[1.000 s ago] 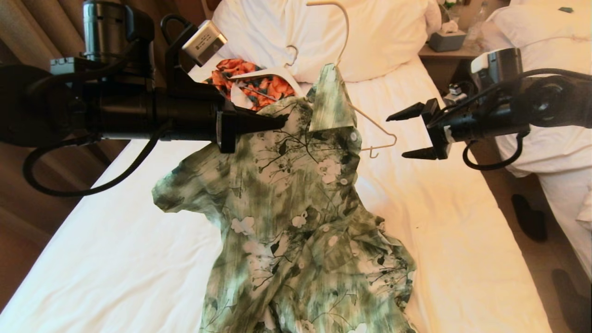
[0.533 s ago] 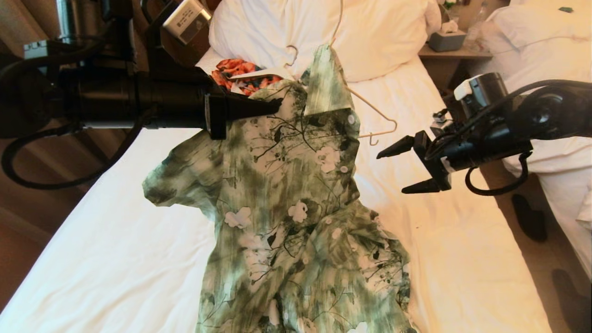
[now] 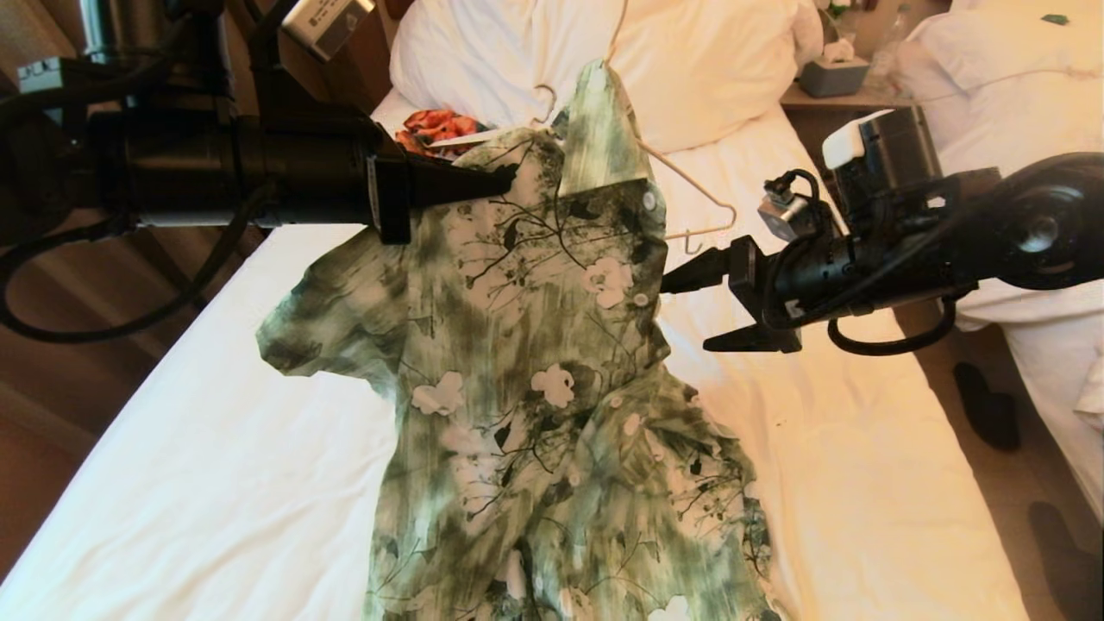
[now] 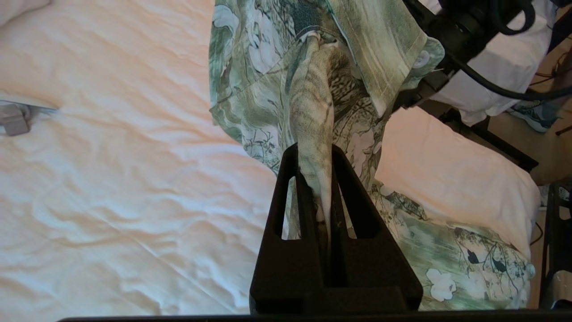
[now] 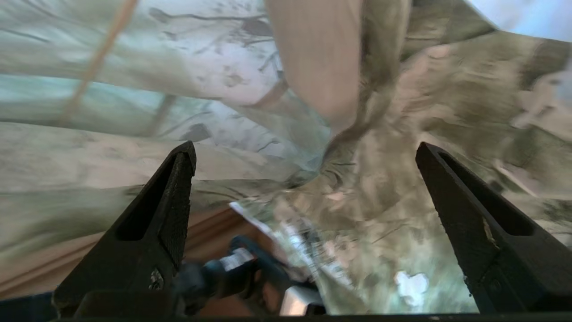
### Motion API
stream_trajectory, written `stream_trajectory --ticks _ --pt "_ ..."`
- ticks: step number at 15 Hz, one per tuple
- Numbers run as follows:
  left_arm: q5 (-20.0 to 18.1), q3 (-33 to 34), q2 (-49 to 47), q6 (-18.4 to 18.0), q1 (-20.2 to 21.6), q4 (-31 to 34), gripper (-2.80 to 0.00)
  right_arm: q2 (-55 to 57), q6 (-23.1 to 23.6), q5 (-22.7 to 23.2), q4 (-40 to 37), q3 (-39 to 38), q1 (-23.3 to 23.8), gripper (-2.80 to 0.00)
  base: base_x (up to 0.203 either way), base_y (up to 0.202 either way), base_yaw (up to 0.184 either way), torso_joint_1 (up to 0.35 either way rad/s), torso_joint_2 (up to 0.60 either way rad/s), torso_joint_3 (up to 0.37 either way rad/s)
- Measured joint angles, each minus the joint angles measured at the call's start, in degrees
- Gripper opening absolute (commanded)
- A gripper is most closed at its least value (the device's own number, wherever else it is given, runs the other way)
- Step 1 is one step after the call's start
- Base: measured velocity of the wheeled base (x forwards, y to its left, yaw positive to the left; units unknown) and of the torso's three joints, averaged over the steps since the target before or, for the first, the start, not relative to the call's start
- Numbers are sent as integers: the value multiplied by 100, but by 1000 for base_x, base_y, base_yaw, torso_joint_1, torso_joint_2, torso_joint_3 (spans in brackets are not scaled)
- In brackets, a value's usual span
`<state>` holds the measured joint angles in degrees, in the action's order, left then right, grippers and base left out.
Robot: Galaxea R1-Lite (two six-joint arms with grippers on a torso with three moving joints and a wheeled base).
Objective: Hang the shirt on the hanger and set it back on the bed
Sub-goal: Hook the other side of the shirt onto the hanger
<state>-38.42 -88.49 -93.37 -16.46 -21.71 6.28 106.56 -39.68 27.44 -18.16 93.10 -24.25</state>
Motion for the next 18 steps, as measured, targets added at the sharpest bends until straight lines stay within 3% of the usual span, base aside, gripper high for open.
stream_trajectory --ticks 2,9,18 --pt "-13 -56 -25 1 66 0 -280 -14 267 -426 68 -170 -101 0 0 0 0 0 0 0" --pt "-13 -196 -56 37 223 16 -280 396 369 -952 1160 -256 -293 0 0 0 0 0 0 0" --pt "-7 -248 -29 39 245 20 -280 1082 413 -1172 2249 -119 -424 0 0 0 0 0 0 0"
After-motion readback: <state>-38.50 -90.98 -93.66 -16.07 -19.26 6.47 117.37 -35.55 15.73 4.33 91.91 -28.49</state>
